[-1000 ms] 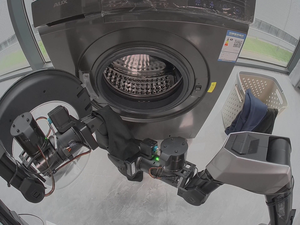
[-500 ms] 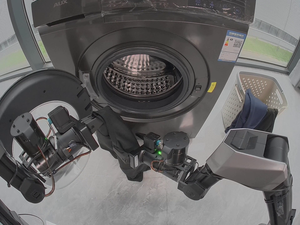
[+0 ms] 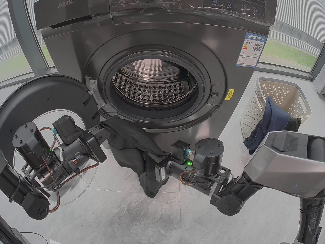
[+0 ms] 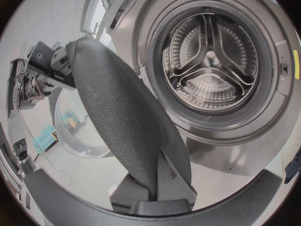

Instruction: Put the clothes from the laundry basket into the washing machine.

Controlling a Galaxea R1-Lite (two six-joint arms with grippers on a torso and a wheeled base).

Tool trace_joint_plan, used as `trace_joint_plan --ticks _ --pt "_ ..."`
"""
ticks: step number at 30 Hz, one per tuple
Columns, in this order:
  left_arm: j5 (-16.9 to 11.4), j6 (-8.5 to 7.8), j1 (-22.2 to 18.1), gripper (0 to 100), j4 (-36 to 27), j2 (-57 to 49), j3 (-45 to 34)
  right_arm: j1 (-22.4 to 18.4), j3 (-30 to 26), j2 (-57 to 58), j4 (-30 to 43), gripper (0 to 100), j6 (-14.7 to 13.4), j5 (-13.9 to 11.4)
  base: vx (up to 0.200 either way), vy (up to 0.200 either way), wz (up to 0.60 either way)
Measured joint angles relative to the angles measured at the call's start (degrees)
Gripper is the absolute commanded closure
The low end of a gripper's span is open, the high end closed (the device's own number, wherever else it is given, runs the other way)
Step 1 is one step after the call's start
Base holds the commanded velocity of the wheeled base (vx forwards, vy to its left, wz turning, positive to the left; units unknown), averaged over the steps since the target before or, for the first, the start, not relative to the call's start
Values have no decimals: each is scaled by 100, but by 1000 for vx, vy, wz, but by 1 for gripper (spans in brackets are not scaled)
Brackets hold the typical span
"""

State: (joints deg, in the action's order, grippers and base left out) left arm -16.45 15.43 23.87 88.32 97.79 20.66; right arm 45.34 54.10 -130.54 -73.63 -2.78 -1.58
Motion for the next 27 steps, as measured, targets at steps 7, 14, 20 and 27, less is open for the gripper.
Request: trace_joint_plan --ticks 7,14,20,27 --pt "0 0 18 100 -2 -6 -22 -223 77 55 -11 0 62 -49 0 0 0" --pt "60 2 41 100 -22 -28 6 -245 127 -13 -11 0 89 -55 0 0 0" --pt "129 2 40 100 -30 -6 56 -2 -521 212 -10 0 122 -191 0 0 0" --pt "208 2 11 100 -40 35 105 457 -791 460 -152 0 38 -488 0 0 0"
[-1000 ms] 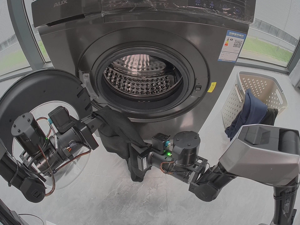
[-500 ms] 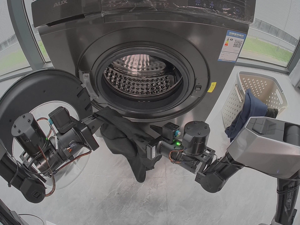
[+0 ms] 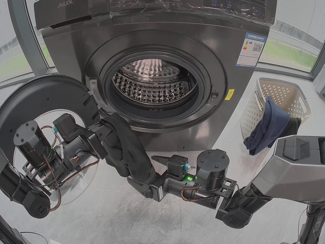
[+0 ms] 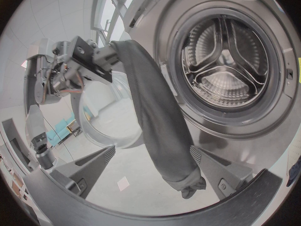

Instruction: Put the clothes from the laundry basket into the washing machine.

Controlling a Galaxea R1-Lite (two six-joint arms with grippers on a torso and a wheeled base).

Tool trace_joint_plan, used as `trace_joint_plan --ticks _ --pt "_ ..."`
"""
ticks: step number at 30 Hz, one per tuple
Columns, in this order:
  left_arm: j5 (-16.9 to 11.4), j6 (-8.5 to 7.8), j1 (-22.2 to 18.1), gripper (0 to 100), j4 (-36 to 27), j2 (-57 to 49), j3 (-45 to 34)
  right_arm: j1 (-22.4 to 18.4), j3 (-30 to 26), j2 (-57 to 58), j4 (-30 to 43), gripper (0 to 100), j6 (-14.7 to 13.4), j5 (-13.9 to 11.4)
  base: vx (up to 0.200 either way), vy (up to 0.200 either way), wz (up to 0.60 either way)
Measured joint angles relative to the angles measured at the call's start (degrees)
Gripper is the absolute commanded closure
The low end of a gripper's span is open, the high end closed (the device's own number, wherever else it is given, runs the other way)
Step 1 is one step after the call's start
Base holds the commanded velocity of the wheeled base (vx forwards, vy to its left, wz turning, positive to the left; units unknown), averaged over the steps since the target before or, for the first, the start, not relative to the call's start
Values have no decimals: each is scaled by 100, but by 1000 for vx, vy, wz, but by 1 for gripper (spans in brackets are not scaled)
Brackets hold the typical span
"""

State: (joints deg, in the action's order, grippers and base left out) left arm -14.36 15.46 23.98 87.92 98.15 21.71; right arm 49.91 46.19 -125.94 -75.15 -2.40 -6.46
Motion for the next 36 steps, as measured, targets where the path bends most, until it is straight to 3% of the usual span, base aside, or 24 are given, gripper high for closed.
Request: trace_joint_plan --ticks 11,25,26,36 --pt "13 0 -20 100 2 50 50 364 419 -297 -107 0 -217 30 0 0 0" --pt "13 -2 -26 100 11 52 55 34 1467 -1242 -107 0 -183 371 0 0 0" --pt "13 -2 -26 100 13 50 55 9 1530 -1297 -110 100 -183 384 0 0 0" --pt "11 -2 -41 100 13 52 59 -35 1508 -1318 -115 100 -180 450 0 0 0"
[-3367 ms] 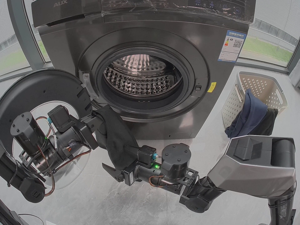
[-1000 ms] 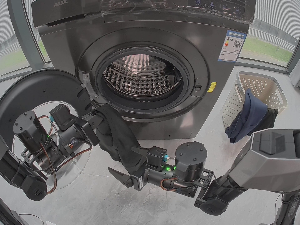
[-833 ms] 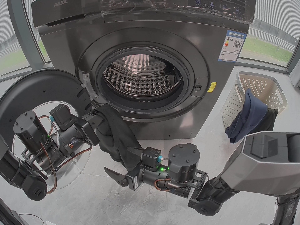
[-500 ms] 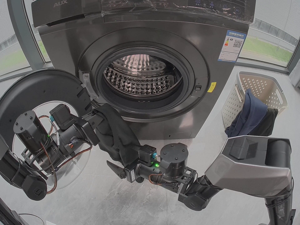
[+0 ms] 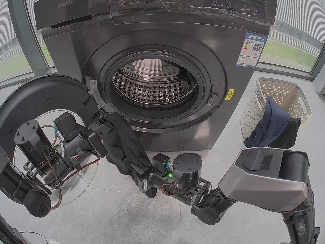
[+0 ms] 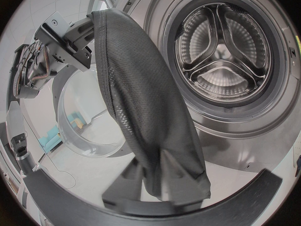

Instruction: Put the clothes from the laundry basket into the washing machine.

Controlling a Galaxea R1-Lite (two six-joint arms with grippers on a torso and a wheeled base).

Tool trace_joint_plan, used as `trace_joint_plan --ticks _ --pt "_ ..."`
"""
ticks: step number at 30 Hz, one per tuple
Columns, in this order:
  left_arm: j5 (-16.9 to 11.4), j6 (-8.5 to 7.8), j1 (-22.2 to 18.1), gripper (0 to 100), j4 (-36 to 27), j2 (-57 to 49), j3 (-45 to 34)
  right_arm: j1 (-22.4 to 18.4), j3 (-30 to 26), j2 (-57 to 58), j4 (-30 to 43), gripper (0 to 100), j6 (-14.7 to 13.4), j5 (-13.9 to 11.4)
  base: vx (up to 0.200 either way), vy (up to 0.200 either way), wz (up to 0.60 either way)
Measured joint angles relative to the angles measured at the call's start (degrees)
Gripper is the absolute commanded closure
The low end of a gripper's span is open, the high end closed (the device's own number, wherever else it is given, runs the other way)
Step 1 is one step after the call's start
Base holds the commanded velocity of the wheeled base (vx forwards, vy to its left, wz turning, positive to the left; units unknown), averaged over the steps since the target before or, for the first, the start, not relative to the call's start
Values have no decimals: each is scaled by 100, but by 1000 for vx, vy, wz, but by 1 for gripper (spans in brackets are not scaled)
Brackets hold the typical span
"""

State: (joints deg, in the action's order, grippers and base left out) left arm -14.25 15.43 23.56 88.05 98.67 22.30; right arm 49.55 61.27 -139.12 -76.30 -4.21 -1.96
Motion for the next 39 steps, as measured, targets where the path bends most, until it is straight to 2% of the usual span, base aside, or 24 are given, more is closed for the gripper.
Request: trace_joint_plan --ticks 5,11,15,20,27,33,39 --pt "-6 0 -26 100 2 2 -4 -37 -446 356 -9 100 11 -2 0 0 0" --pt "-20 2 -102 100 0 2 -6 -284 -1292 1031 -56 100 65 -41 0 0 0" --pt "-57 2 -157 100 5 -5 -30 -612 -1974 1569 -145 100 95 -158 0 0 0" --pt "-137 -20 -194 100 30 -55 -133 -1064 -2465 2157 -625 100 82 -395 0 0 0" --pt "-349 -11 -193 100 -33 -355 -267 -1211 -2599 2867 -813 100 5 -408 0 0 0" --pt "-375 -2 -163 100 -400 -774 -210 -1279 -2655 3471 -802 100 -129 -154 0 0 0" --pt "-373 2 -140 100 -1090 -1318 28 -1323 -2411 3832 -789 100 -173 13 0 0 0"
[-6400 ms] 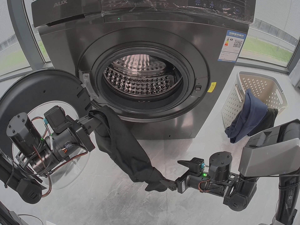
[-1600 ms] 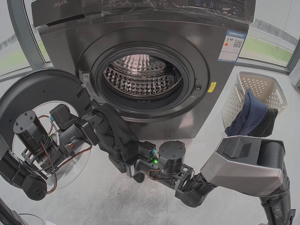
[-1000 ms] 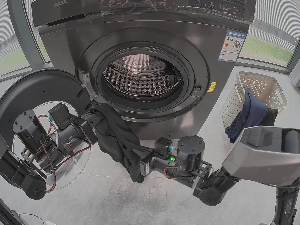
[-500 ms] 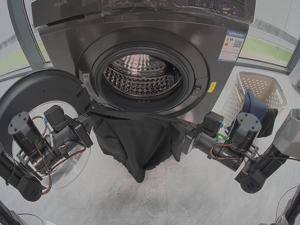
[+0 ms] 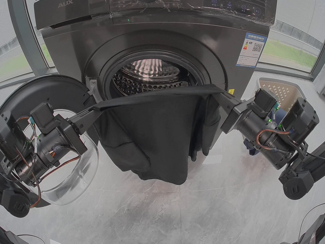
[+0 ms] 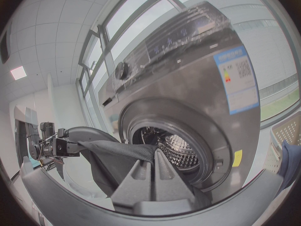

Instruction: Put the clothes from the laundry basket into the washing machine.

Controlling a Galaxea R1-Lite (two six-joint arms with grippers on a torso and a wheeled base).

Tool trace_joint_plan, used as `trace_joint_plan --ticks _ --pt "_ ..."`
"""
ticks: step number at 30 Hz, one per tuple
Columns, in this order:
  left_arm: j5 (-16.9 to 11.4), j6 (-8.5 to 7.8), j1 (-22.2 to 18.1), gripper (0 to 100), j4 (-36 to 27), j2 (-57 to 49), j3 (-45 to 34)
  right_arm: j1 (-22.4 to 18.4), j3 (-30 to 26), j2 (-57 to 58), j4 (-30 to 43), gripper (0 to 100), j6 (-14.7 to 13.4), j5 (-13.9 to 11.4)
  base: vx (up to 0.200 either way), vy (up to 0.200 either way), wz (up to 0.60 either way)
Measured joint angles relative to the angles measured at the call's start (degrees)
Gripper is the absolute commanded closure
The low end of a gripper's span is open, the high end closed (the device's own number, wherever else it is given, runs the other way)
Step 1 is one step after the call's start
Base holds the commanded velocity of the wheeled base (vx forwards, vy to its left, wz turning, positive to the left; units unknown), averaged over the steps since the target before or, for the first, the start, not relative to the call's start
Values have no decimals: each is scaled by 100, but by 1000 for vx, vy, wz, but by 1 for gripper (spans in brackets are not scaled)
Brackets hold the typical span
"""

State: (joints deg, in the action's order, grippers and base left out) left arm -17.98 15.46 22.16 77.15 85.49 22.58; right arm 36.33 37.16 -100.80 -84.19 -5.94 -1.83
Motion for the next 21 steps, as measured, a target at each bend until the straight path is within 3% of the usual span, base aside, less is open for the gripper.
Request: trace_joint_plan --ticks 7,21 --pt "20 -7 22 100 -711 -551 307 -23 184 213 38 100 -66 193 0 0 0" --pt "66 4 27 100 -777 -781 518 2 211 404 57 100 -73 216 0 0 0"
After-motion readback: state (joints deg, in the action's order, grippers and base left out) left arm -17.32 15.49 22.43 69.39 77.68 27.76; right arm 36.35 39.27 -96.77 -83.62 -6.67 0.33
